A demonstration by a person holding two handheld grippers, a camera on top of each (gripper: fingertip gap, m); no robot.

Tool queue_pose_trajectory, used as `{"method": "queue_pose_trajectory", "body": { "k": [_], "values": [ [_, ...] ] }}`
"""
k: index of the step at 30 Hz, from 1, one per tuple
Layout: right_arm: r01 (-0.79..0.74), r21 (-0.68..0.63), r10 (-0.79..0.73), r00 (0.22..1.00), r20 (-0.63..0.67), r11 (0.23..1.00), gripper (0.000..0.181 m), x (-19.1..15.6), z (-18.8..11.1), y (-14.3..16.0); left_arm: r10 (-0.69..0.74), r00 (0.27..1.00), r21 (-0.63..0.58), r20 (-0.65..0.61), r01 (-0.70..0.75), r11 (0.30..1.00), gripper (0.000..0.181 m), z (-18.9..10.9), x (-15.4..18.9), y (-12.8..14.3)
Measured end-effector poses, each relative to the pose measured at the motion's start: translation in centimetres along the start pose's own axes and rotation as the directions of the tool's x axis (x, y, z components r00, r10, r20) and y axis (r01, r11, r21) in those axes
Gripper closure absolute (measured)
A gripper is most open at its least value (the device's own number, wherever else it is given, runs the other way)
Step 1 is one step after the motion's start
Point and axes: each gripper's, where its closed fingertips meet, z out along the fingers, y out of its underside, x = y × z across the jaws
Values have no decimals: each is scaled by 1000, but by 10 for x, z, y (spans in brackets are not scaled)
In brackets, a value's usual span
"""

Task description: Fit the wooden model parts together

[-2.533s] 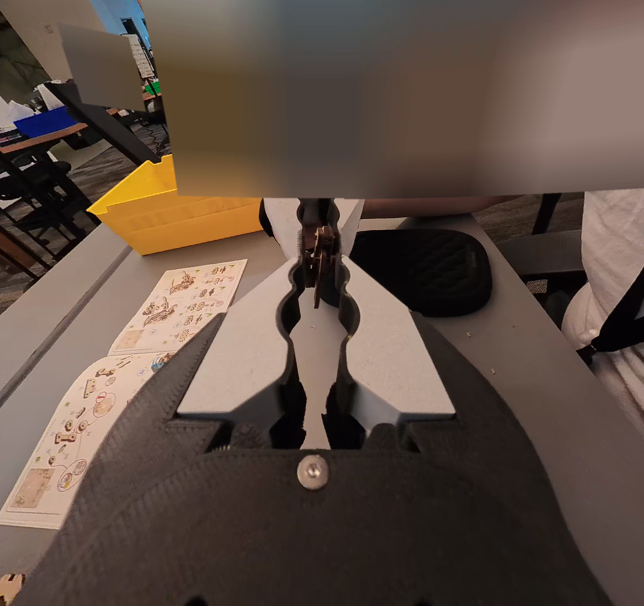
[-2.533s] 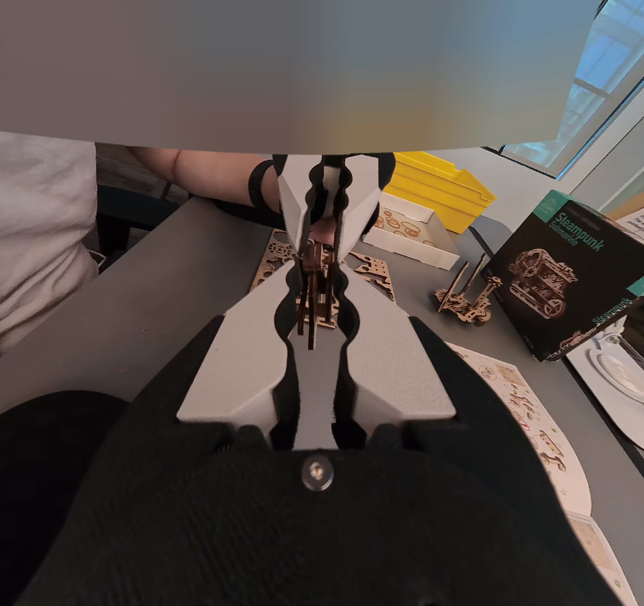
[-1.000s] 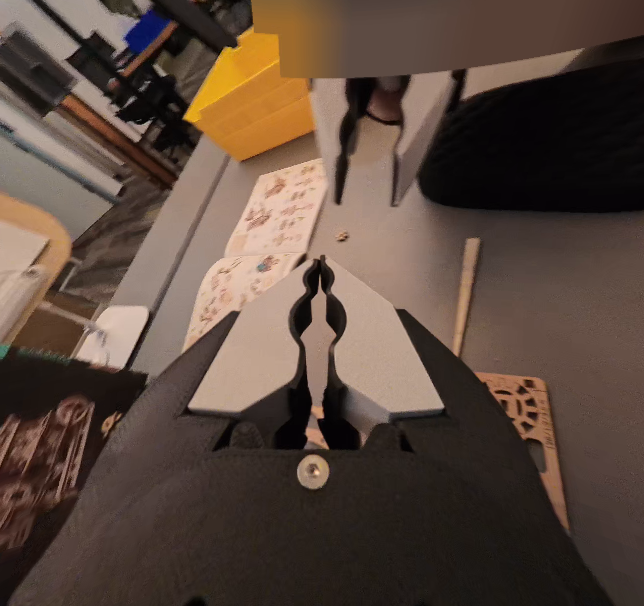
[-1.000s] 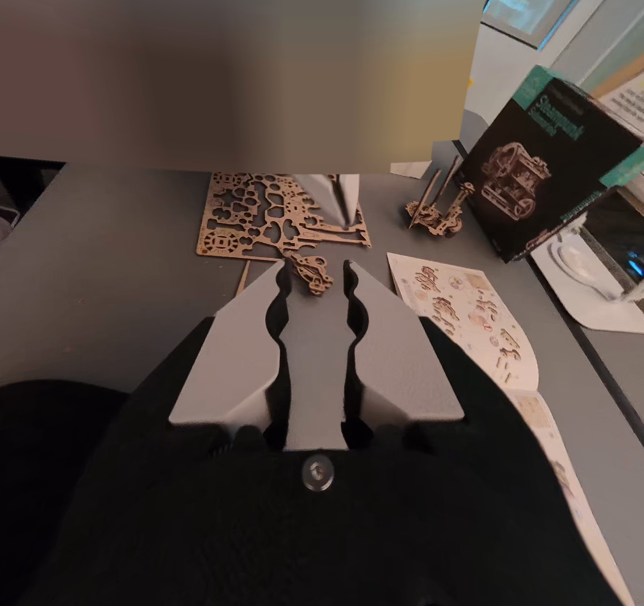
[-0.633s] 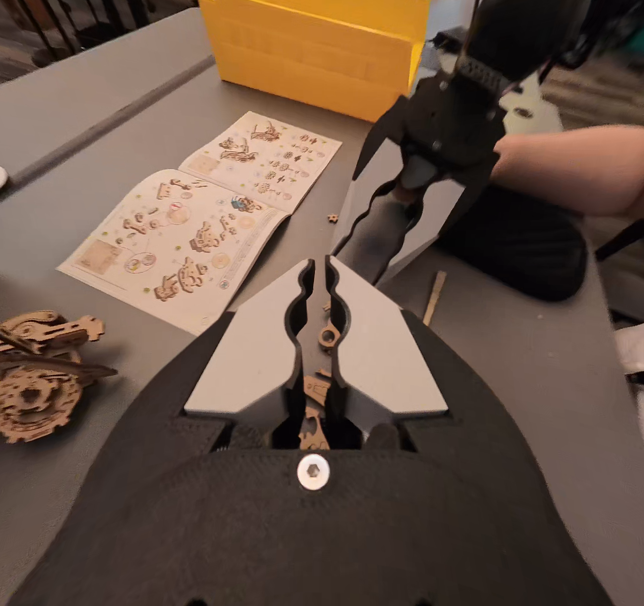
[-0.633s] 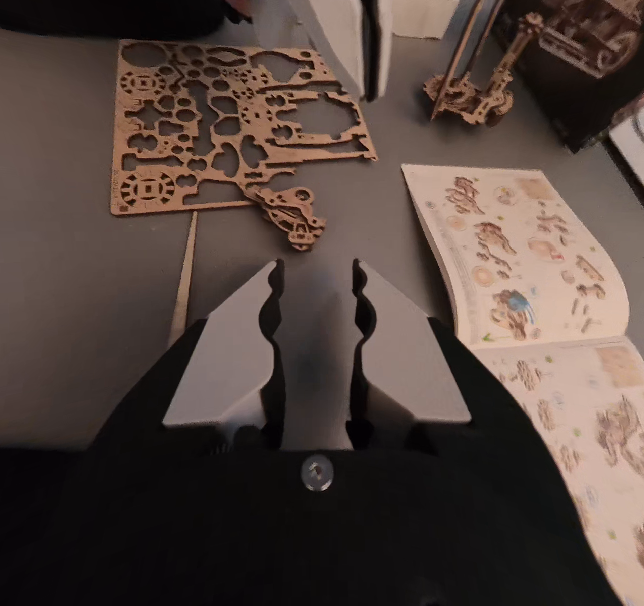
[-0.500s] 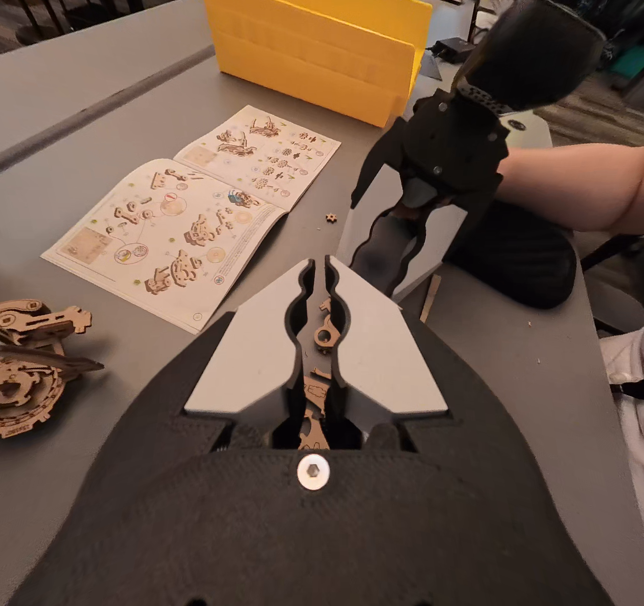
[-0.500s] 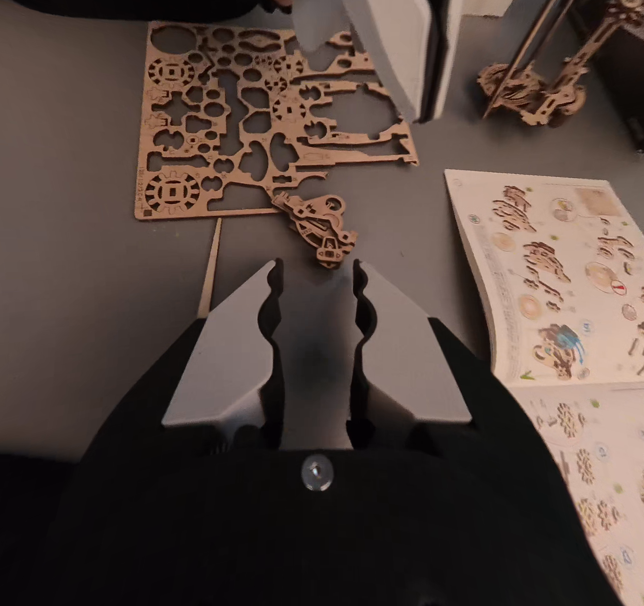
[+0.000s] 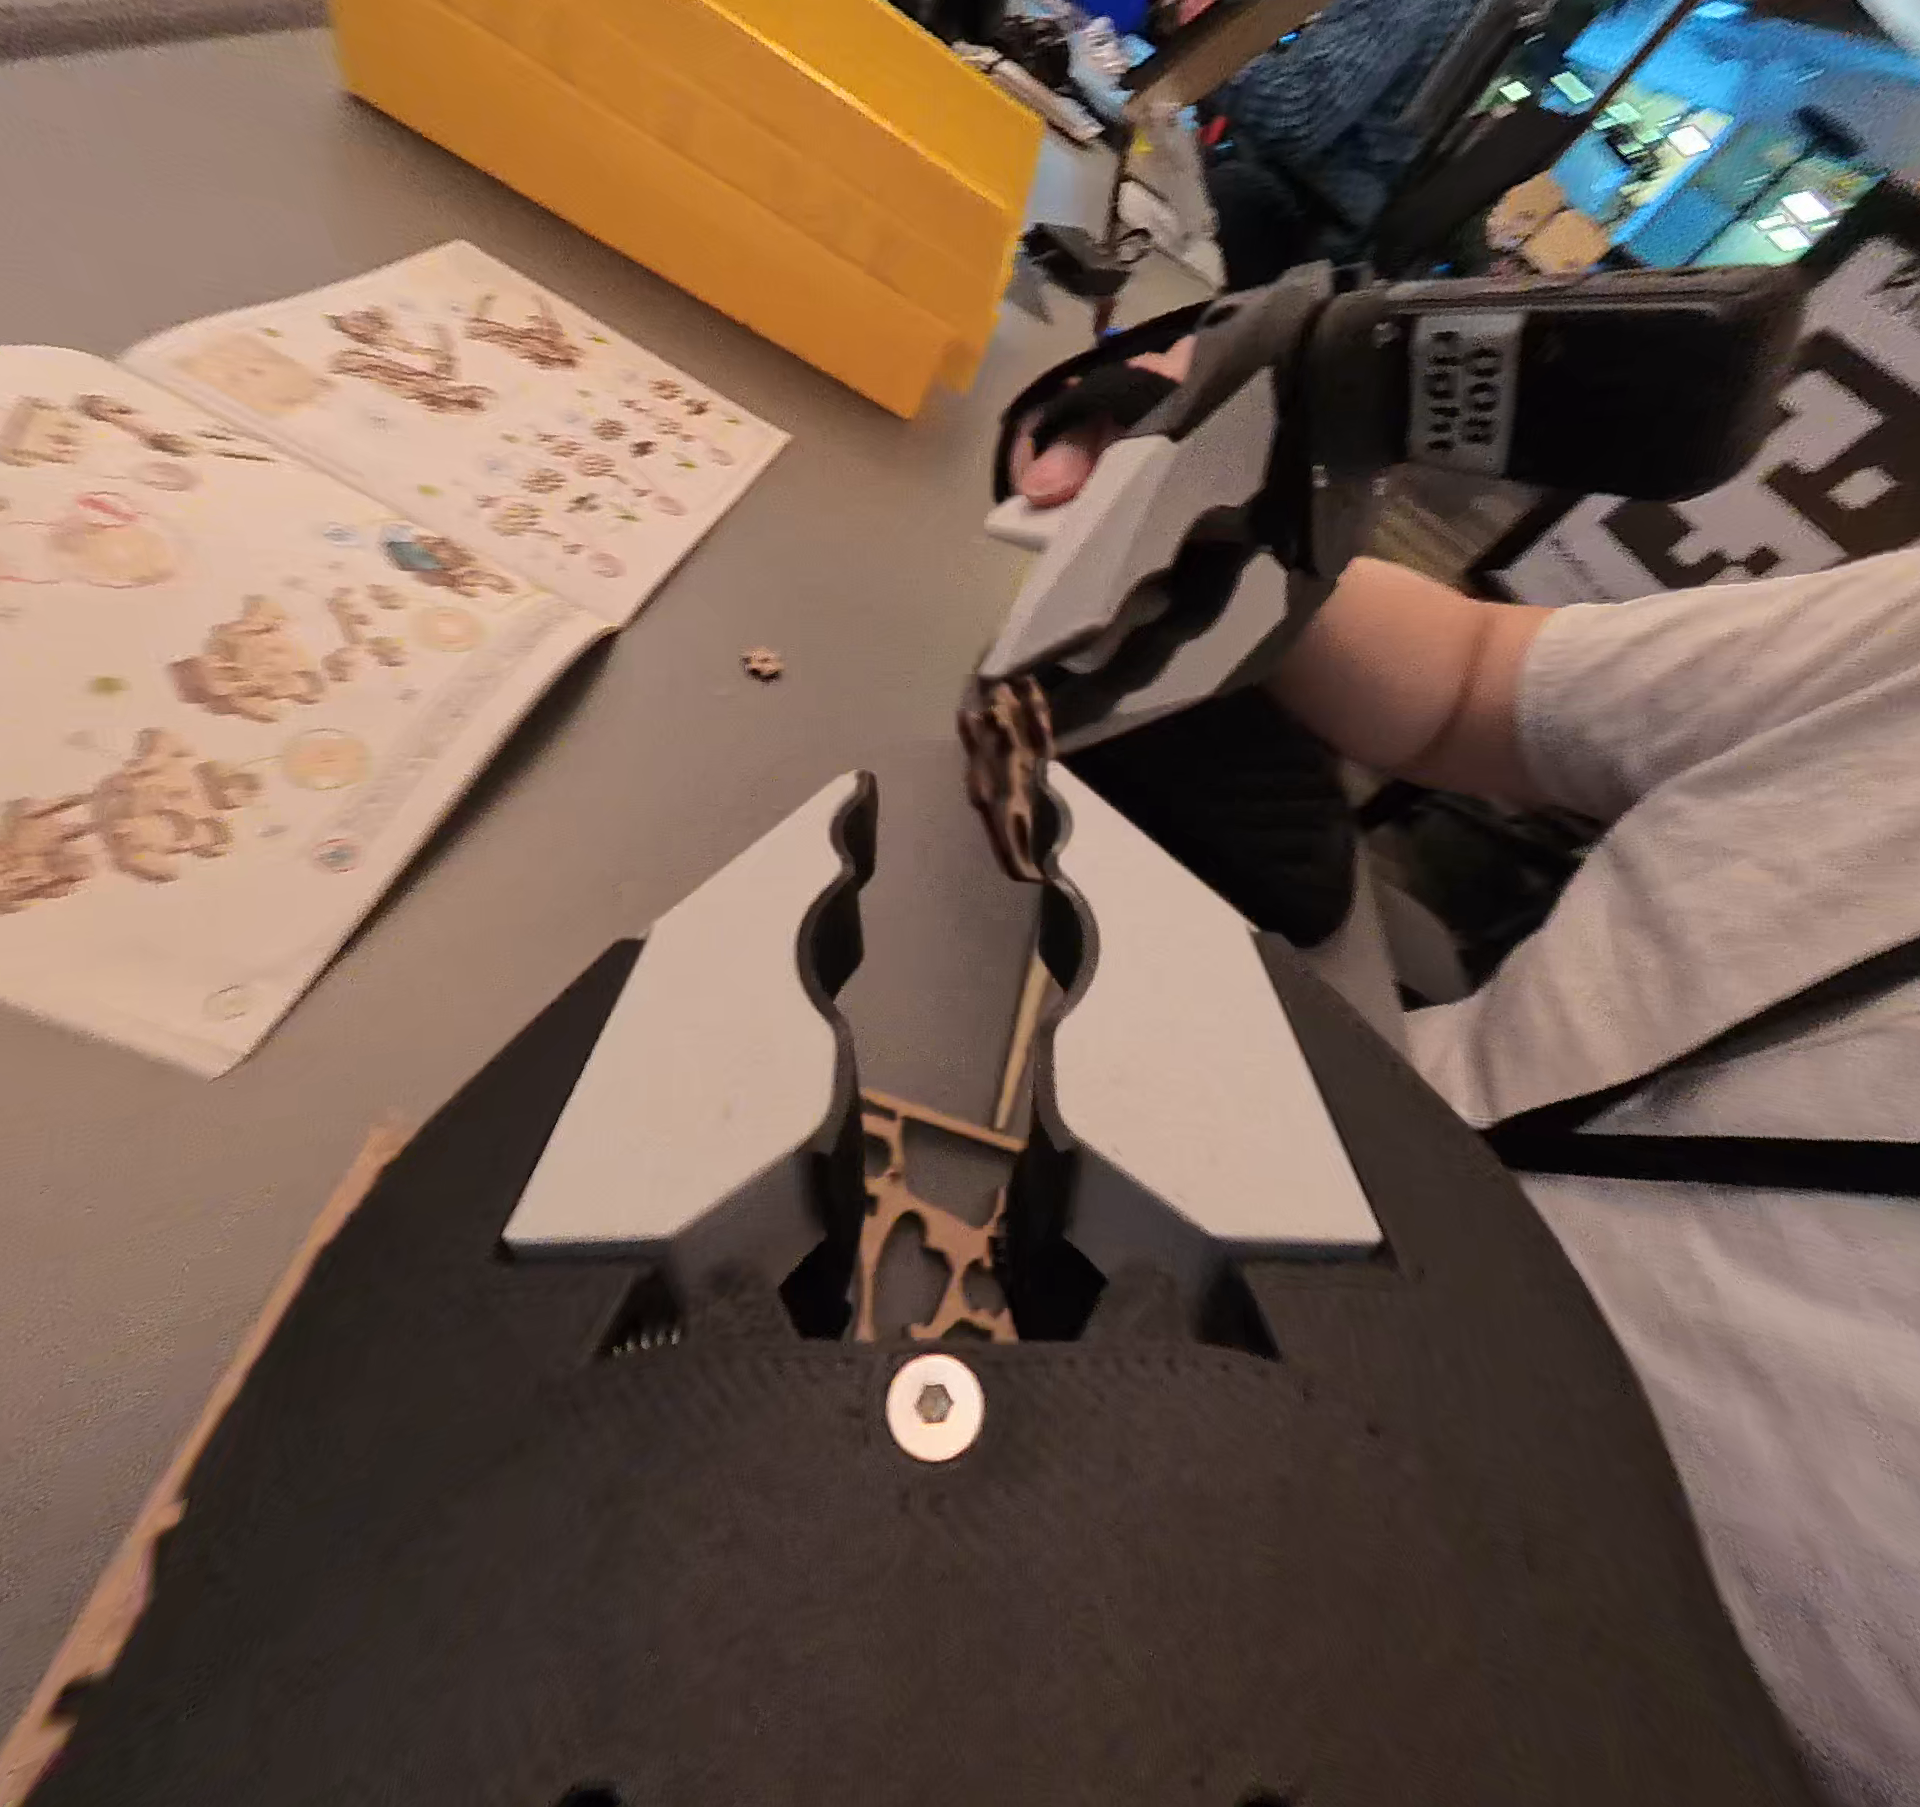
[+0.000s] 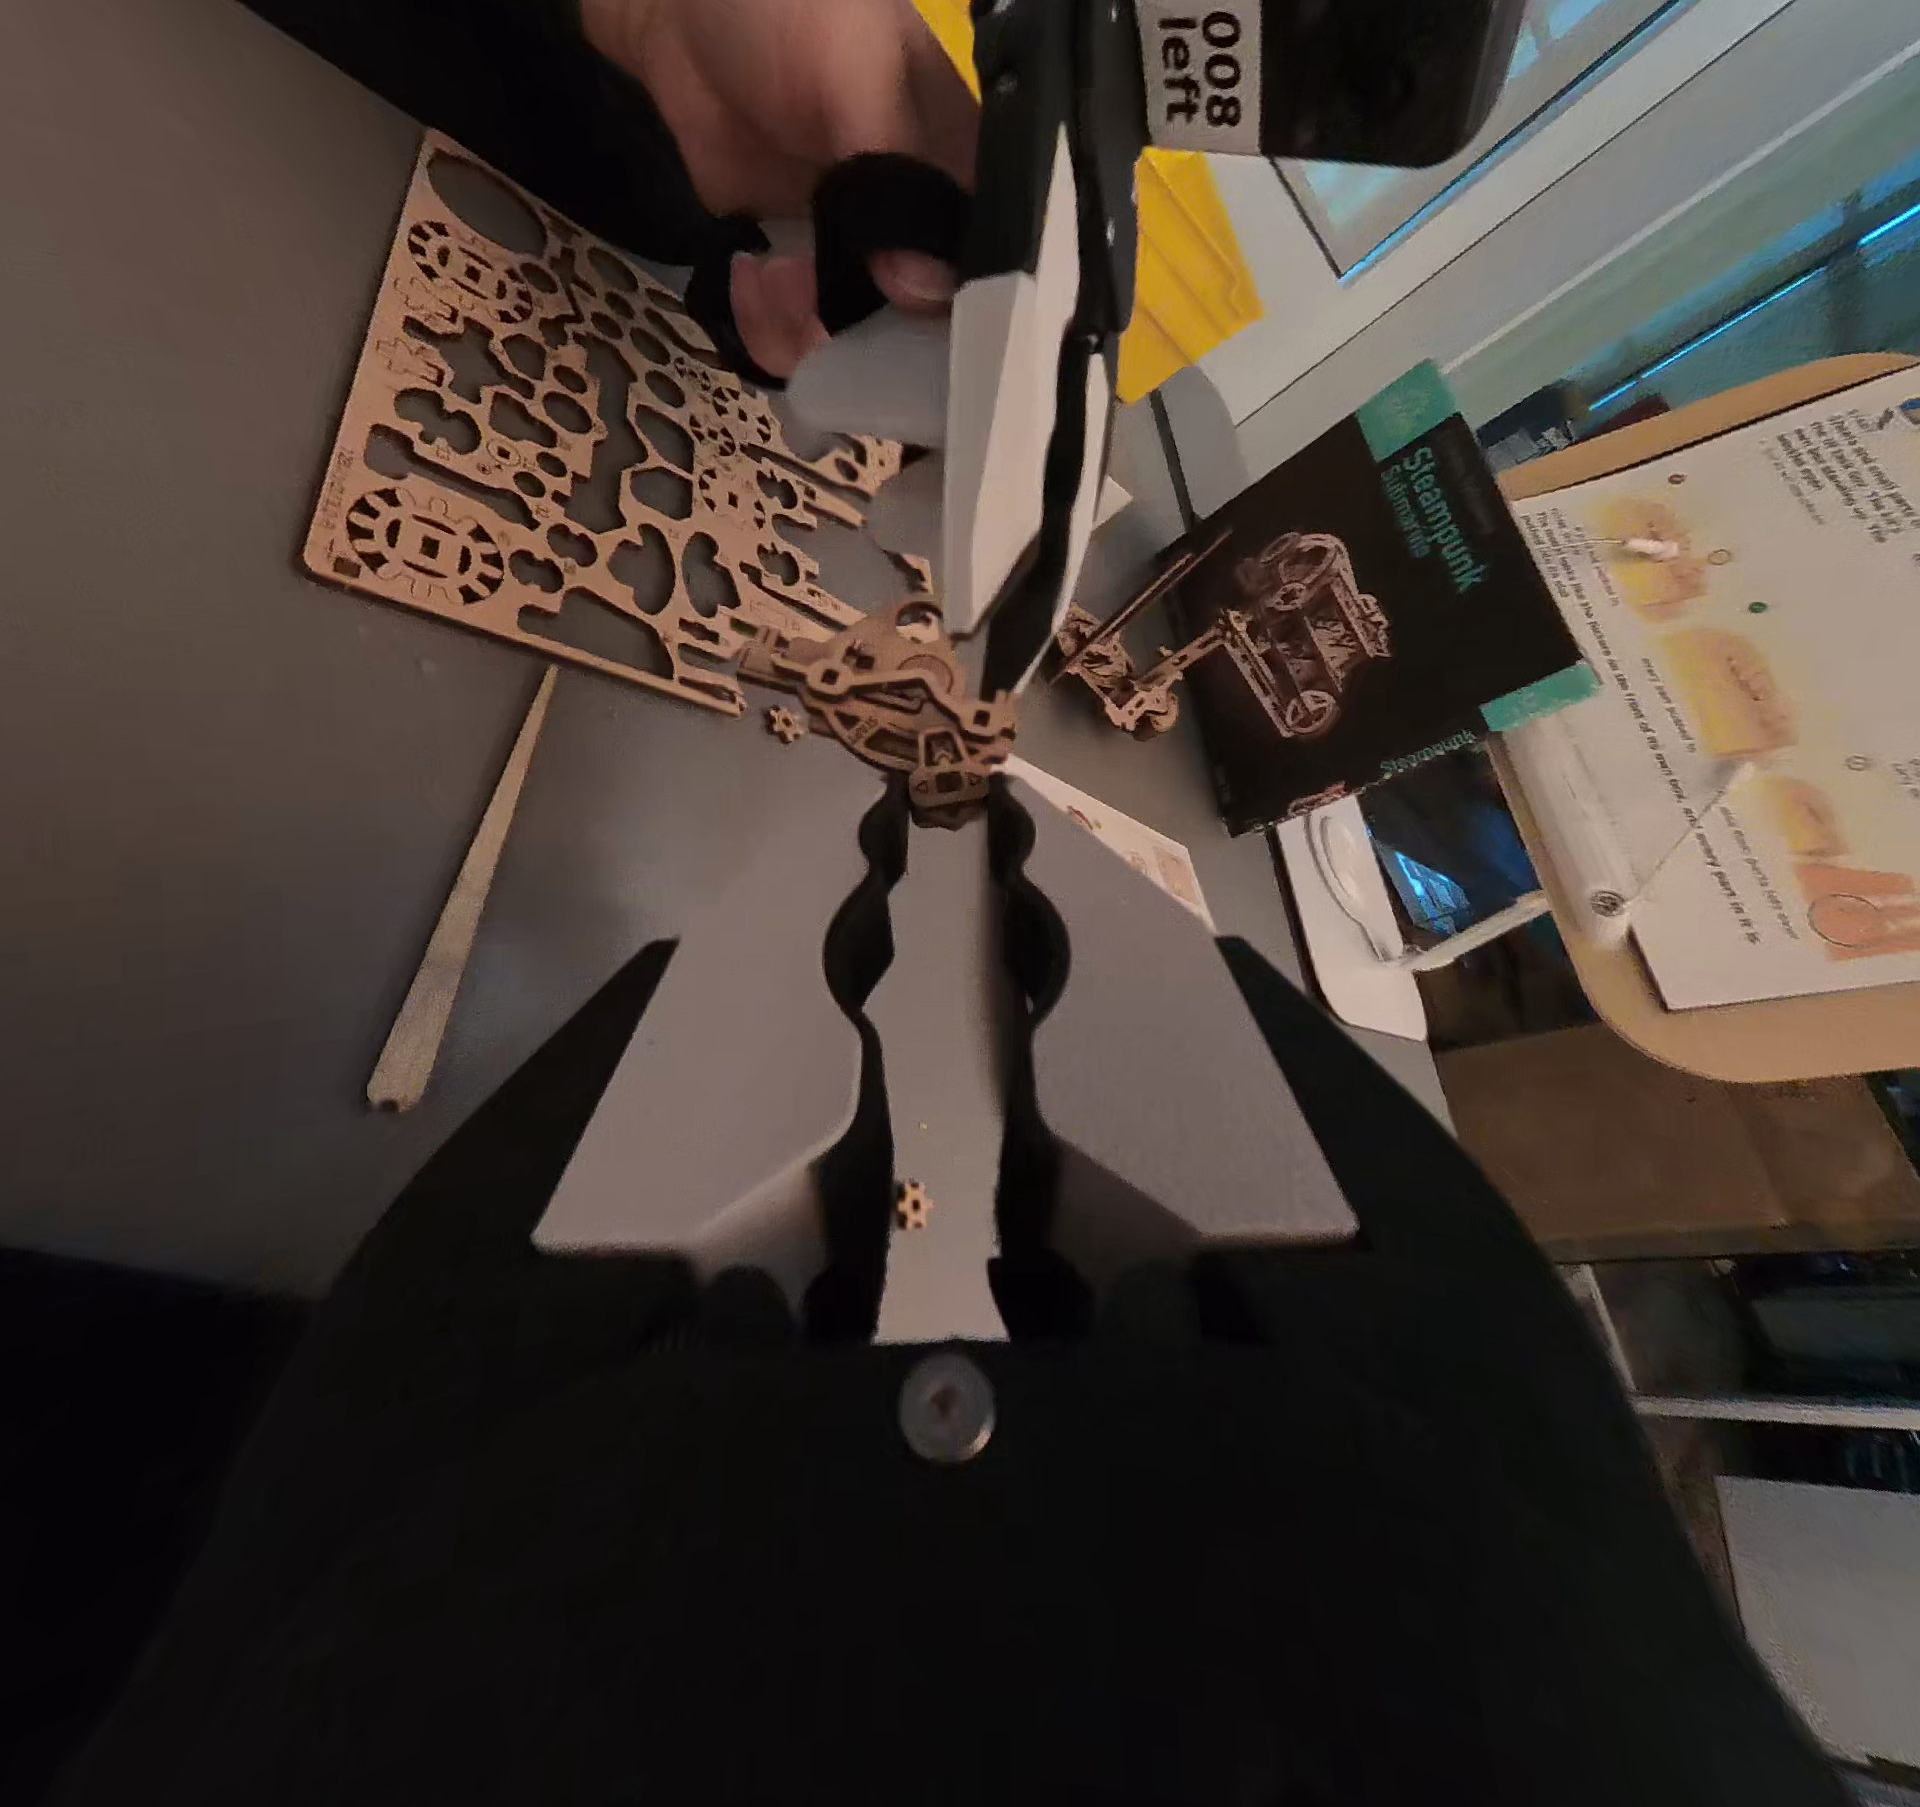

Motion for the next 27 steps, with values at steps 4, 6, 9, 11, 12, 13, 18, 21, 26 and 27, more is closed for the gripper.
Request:
{"method": "queue_pose_trajectory", "body": {
  "k": [4,6,9,11,12,13,18,21,26,27],
  "values": [
    [16,33,-14,999,-42,999,169,7,-8,-6,-32,995,-10,-91,31,999,160,10,16,3],
    [33,37,-31,998,-56,999,168,7,-9,-7,12,996,-13,-85,-13,1000,172,11,18,3],
    [-166,135,162,986,42,977,159,9,-16,-15,137,988,11,-70,-136,991,173,8,23,-2],
    [-445,205,410,892,190,872,137,18,-27,-25,277,960,34,-52,-275,961,173,5,30,-7],
    [-555,219,487,822,295,803,129,18,-33,-31,347,938,32,0,-347,937,173,4,29,-9],
    [-637,231,531,753,388,736,129,18,-39,-38,415,909,23,35,-416,909,173,4,29,-10],
    [-704,197,590,689,422,682,143,13,-31,-42,606,790,18,95,-610,792,172,7,43,-13],
    [-623,204,537,766,352,755,150,8,-26,-42,643,761,15,85,-646,763,173,11,50,-11],
    [-617,197,516,762,391,762,167,2,-29,-46,679,730,0,81,-681,732,172,13,53,-7],
    [-616,201,513,763,393,762,167,2,-29,-47,683,726,5,80,-686,728,172,12,54,-8]
  ]
}}
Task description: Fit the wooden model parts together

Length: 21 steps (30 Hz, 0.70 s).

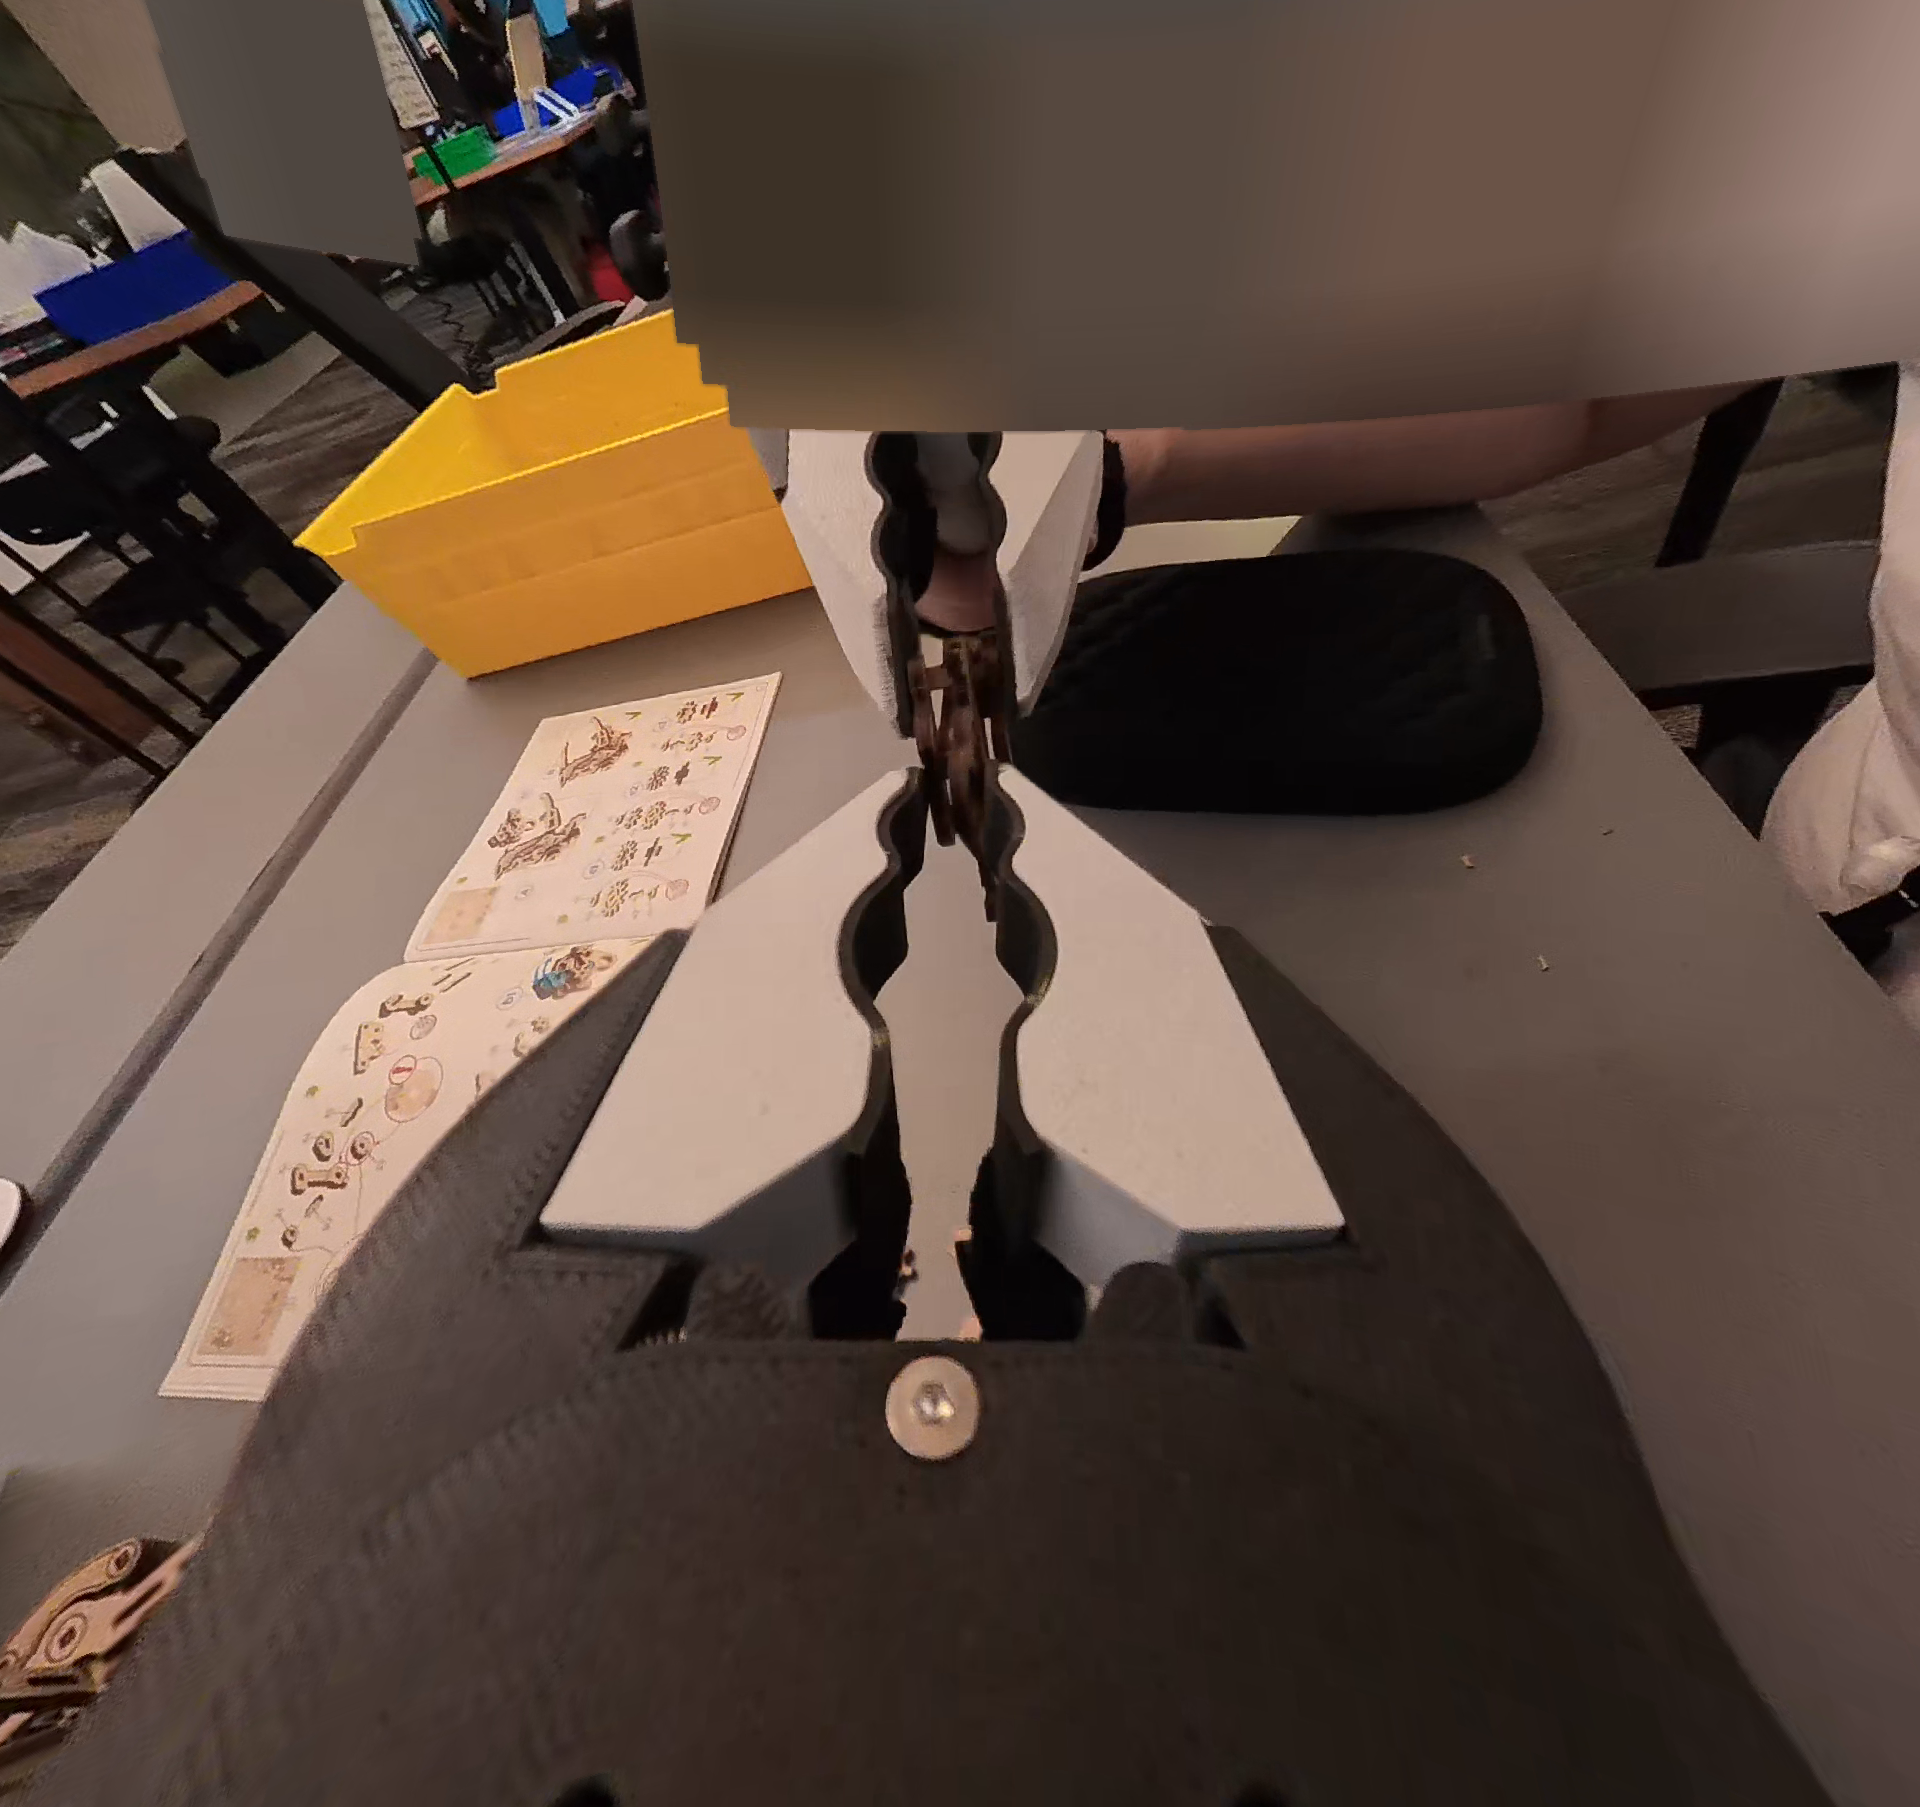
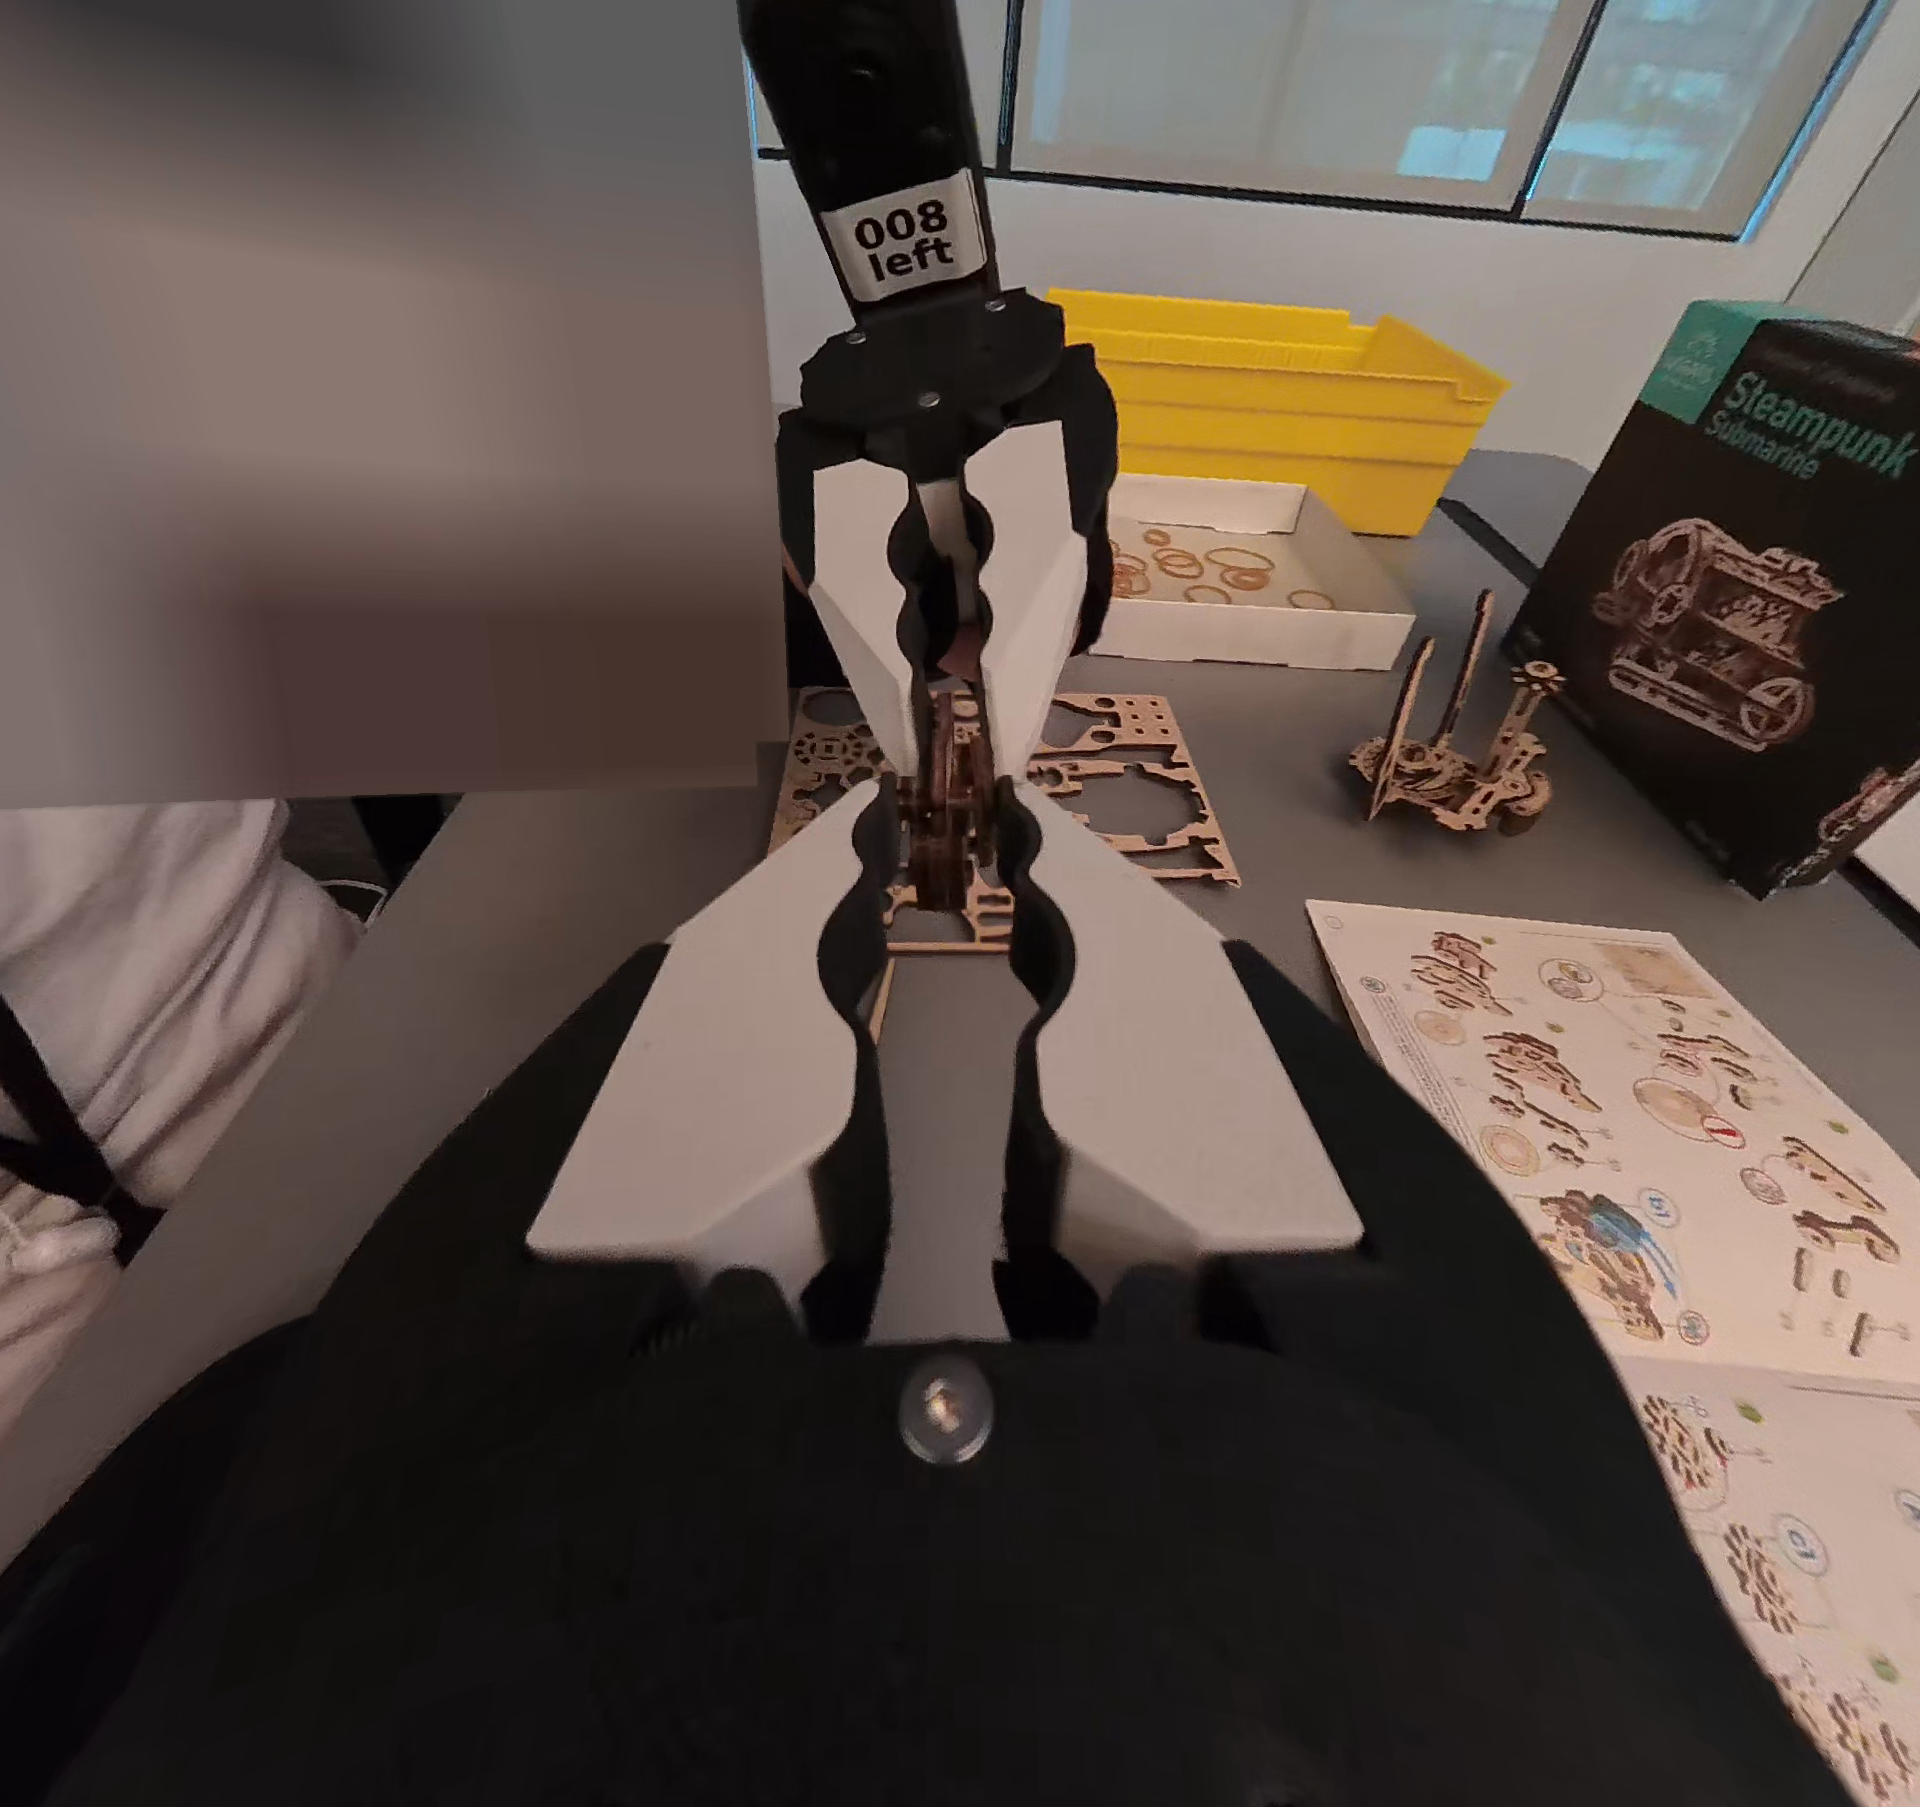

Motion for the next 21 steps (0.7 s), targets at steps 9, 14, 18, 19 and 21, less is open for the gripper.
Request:
{"method": "queue_pose_trajectory", "body": {
  "k": [9,14,18,19,21],
  "values": [
    [139,7,-139,990,-5,990,167,-11,-1,-5,34,999,19,-32,-34,999,172,-2,8,-8],
    [145,44,-144,990,-8,989,166,-10,-2,-8,58,998,31,3,-58,998,173,-3,5,-10],
    [215,30,-215,977,-4,976,167,-13,-3,-7,119,993,8,17,-120,993,173,-2,9,-10],
    [228,20,-228,974,-16,973,166,-13,-3,-7,135,990,-3,30,-135,991,173,-1,8,-10],
    [222,10,-221,975,-18,975,166,-14,-1,-6,147,988,-9,34,-147,989,173,0,9,-9]
  ]
}}
